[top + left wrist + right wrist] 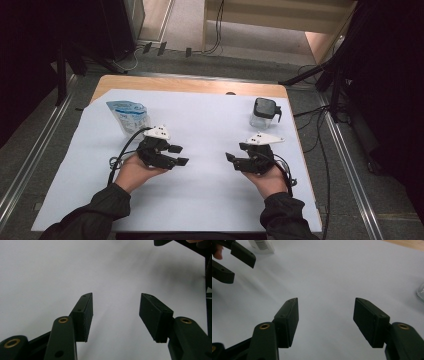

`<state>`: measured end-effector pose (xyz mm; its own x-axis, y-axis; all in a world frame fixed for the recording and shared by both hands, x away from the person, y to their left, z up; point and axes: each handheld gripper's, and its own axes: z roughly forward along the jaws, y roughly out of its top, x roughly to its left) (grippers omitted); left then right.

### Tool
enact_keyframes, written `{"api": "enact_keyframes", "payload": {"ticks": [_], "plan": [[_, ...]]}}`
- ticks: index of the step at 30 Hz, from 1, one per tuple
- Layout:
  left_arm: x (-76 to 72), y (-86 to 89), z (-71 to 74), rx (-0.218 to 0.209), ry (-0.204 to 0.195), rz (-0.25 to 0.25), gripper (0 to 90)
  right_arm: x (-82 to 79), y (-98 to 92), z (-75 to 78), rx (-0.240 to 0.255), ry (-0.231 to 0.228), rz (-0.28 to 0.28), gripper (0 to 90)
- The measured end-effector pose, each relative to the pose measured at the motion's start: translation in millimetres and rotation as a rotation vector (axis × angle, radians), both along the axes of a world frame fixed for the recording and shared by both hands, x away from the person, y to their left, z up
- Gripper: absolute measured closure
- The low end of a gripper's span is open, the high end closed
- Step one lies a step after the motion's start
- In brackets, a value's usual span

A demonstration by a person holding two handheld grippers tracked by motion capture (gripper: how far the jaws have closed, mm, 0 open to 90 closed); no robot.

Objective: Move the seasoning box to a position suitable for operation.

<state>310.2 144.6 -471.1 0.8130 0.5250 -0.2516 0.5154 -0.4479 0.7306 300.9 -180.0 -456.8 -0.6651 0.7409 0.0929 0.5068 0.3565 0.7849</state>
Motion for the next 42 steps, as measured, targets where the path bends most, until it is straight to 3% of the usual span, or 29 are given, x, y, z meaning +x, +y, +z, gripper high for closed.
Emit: {"api": "enact_keyframes", "payload": {"ticks": [5,11,16,17,21,25,29,31,37,42], "plan": [[2.5,1.5,-2.1,0.021,0.040,-0.014,48.2,-2.8,-6.2,2.9,0.007,-0.018,0.006,49.8],[-4.2,1.5,3.9,0.008,0.031,-0.034,47.1,-5.5,-9.9,4.6,0.032,-0.023,0.018,55.4],[-4.3,1.0,5.4,-0.020,0.051,-0.033,47.3,-6.5,-12.4,6.4,0.048,-0.007,0.028,61.8],[-4.7,1.3,5.9,-0.012,0.038,-0.031,47.2,-7.3,-12.7,7.1,0.054,-0.009,0.022,62.6],[-2.9,5.0,6.3,-0.014,0.039,-0.024,47.2,-7.9,-15.8,6.5,0.082,-0.006,0.026,61.9],[-3.4,5.3,7.0,-0.001,0.024,-0.021,46.3,-4.1,-19.8,1.0,0.106,0.050,0.029,62.0],[-4.1,5.5,9.2,0.023,0.019,-0.029,47.3,-0.1,-22.6,-0.9,0.079,0.030,-0.002,60.2],[-4.2,5.9,9.3,0.016,0.022,-0.033,47.2,0.4,-23.4,-0.7,0.084,0.031,-0.006,59.9],[-6.5,11.5,14.9,0.001,0.014,-0.034,45.7,-0.5,-29.4,4.9,0.105,-0.015,-0.045,44.2],[-9.9,13.5,18.6,0.007,0.027,-0.030,45.7,0.1,-31.9,5.3,0.113,-0.011,-0.059,42.7]]}}
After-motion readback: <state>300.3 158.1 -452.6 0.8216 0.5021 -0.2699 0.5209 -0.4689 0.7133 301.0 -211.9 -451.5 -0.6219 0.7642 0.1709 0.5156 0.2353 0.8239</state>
